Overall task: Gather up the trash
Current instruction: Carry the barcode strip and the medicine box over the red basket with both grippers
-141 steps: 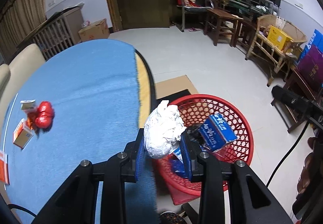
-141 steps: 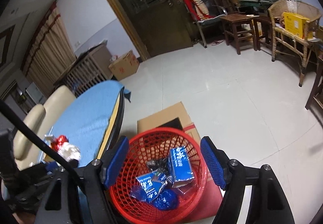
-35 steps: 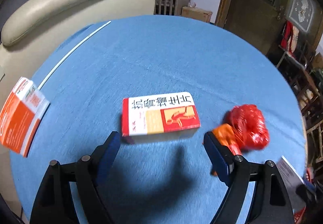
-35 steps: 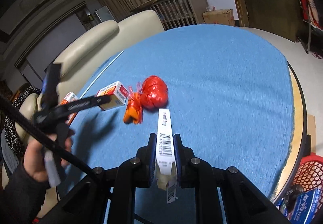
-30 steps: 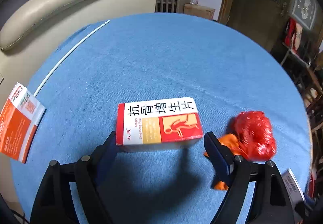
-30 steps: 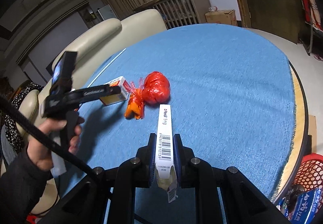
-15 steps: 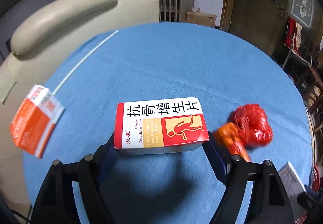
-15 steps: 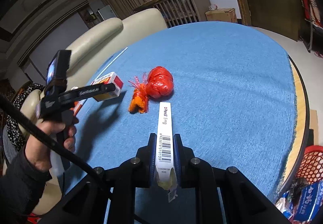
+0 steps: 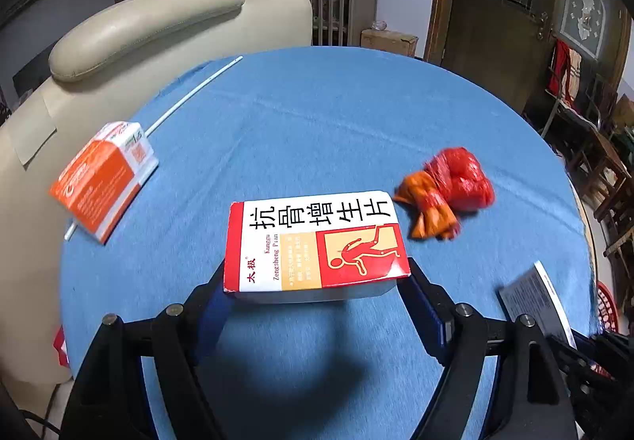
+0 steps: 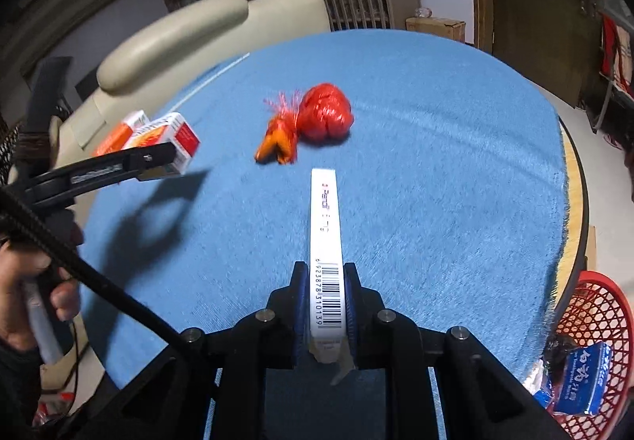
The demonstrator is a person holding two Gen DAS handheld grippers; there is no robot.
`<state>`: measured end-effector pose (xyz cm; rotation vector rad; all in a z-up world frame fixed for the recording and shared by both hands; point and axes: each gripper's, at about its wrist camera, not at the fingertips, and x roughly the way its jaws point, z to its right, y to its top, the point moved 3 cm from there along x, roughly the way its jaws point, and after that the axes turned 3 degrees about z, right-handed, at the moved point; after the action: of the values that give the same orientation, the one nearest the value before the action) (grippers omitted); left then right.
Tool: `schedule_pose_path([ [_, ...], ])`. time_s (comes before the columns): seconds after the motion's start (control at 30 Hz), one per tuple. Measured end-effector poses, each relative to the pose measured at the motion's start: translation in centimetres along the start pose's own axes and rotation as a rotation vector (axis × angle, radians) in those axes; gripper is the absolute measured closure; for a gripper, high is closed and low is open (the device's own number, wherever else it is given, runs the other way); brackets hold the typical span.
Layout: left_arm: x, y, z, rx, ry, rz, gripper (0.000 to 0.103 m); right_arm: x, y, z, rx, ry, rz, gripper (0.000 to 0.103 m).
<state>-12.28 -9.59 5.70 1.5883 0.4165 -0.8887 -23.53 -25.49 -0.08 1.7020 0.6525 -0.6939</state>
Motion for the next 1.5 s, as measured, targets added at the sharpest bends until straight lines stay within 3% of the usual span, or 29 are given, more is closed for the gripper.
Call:
schedule_pose_path([
  [0.13, -1.6, -0.8, 0.5, 0.006, -0.013, 0.016, 0.022, 1.4, -0.8, 0.1, 0.012, -0.006, -0.038, 0.085],
  [0.37, -3.1, -0.6, 1.3, 0.023, -0.014, 0.041, 0.022, -2.2, -0.7, 0.9, 0.099, 0.019, 0.055, 0.085],
  [0.8, -5.2, -0.6, 7.5, 0.118, -0.070, 0.064, 0.022, -7.9, -1.0, 2.5, 0.151, 0.026, 0.163, 0.085],
  [1.5, -6.4, -2.3, 17.0, 0.277, -0.166, 0.040, 0.022, -13.7, -4.7, 10.8, 0.329, -0.072, 0.261, 0.085],
])
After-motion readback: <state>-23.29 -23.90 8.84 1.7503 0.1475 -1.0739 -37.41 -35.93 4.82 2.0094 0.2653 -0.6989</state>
